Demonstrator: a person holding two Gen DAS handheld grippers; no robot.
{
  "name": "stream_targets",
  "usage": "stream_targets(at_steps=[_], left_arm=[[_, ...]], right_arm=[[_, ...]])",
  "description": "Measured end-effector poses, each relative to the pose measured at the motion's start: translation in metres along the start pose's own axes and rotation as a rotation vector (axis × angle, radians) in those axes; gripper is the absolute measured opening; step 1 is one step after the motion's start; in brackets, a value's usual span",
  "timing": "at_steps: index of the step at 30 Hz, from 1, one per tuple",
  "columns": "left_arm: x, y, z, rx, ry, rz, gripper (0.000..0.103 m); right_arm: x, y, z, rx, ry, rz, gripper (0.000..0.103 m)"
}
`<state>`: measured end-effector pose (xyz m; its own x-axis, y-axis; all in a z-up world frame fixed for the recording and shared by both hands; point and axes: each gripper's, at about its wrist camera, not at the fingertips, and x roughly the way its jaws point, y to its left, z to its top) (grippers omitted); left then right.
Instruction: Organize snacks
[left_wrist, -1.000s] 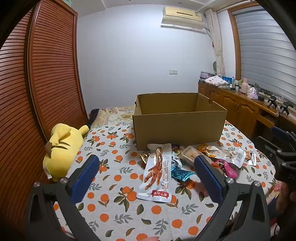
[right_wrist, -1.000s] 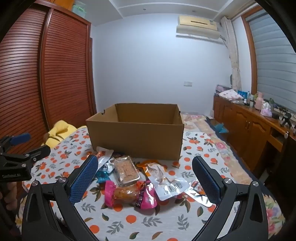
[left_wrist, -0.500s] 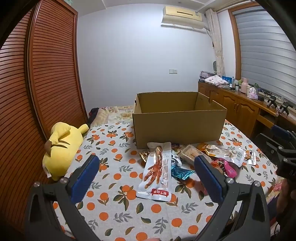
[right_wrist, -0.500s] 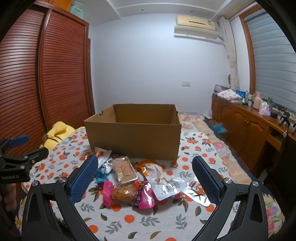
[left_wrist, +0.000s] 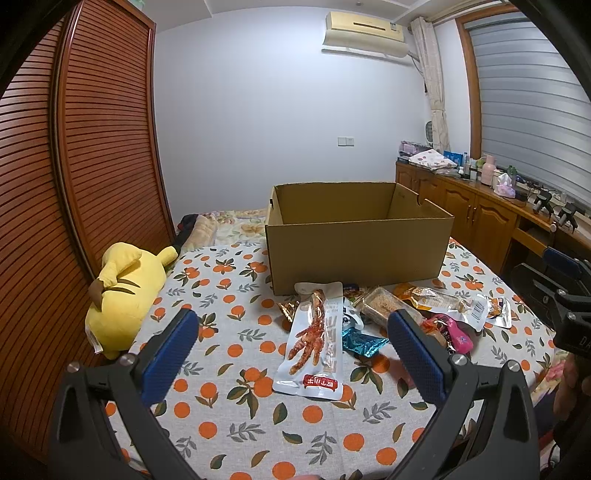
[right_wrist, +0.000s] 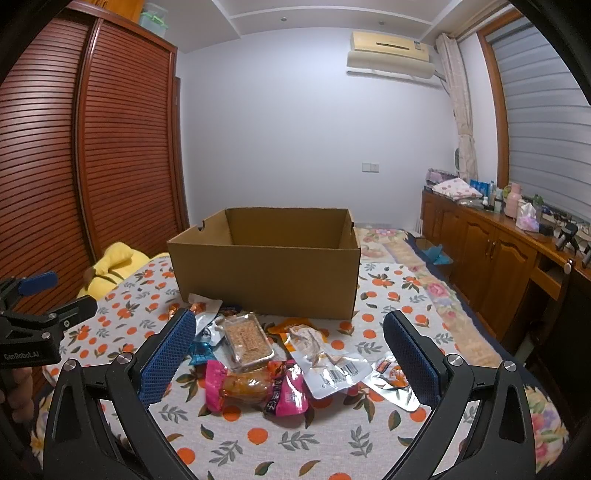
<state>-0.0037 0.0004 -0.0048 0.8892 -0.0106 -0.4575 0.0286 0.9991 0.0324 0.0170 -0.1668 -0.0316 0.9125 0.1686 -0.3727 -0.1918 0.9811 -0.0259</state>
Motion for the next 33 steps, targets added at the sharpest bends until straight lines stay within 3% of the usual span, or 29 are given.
stream_targets(at_steps=[33], left_arm=[[-0.0045,0.0039,0.0089,-0.001,-0.011,-0.001,0.103]], right_arm=[[-0.0030,-0.0019,0.0034,0.005,-0.008,-0.002,0.103]])
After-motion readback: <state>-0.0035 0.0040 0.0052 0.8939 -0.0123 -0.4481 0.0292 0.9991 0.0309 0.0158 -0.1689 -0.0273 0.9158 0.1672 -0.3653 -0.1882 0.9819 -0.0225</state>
